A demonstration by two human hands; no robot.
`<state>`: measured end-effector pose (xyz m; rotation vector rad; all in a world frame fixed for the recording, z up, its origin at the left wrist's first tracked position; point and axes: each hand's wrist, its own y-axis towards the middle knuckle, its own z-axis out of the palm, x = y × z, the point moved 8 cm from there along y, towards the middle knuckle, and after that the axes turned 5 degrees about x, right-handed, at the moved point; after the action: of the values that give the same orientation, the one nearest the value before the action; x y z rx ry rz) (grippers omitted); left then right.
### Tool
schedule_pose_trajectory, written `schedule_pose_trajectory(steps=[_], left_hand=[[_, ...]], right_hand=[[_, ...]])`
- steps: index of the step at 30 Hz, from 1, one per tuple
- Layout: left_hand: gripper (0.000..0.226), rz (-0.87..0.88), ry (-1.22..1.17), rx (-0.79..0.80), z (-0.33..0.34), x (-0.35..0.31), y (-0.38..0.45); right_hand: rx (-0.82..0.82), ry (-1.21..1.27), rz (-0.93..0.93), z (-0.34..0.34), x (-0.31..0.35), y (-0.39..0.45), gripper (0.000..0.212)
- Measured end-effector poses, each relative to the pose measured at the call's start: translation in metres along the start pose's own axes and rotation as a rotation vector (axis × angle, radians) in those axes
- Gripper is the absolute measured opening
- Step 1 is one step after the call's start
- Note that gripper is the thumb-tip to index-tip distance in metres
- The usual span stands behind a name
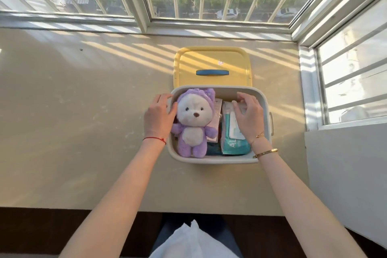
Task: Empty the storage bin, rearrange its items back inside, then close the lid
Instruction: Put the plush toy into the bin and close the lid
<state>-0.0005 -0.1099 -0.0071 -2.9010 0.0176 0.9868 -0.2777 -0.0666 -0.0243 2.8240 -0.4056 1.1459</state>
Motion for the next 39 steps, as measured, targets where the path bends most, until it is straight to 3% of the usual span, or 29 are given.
schedule_pose_trajectory(steps=[5,8,14,17,22,27,32,35,39], left_hand=[[0.026,0.042,0.004,-0.076,-0.007,-0.012,0.068],[0.026,0.038,0.019,-0.048,0.01,-0.006,0.109],[0.035,-0.075,0.055,0.134,0.072,0.045,0.169],[0.043,-0.15,0.098,0.23,0.103,0.074,0.178],[0.056,-0.274,0.115,0.389,0.144,0.11,0.182],[0.04,-0.282,0.083,0.424,0.155,0.113,0.19],[0.038,-0.353,-0.094,0.285,0.142,0.103,0.196],[0.043,-0.306,-0.113,0.164,0.118,0.089,0.2],[0.046,-0.251,-0.15,0.06,0.08,0.062,0.193]], right_hand=[[-0.066,-0.041,0.049,-0.025,-0.013,0.07,0.031],[0.0,-0.078,0.174,-0.02,-0.046,0.117,0.034],[0.251,-0.152,0.4,0.02,-0.112,0.181,0.05],[0.372,-0.258,0.4,0.042,-0.135,0.196,0.056],[0.428,-0.396,0.453,0.065,-0.169,0.208,0.063],[0.445,-0.394,0.519,0.073,-0.183,0.211,0.067],[0.418,-0.146,0.537,0.074,-0.18,0.209,0.057],[0.3,0.01,0.514,0.06,-0.166,0.209,0.067],[0.114,0.071,0.399,0.021,-0.134,0.206,0.06]])
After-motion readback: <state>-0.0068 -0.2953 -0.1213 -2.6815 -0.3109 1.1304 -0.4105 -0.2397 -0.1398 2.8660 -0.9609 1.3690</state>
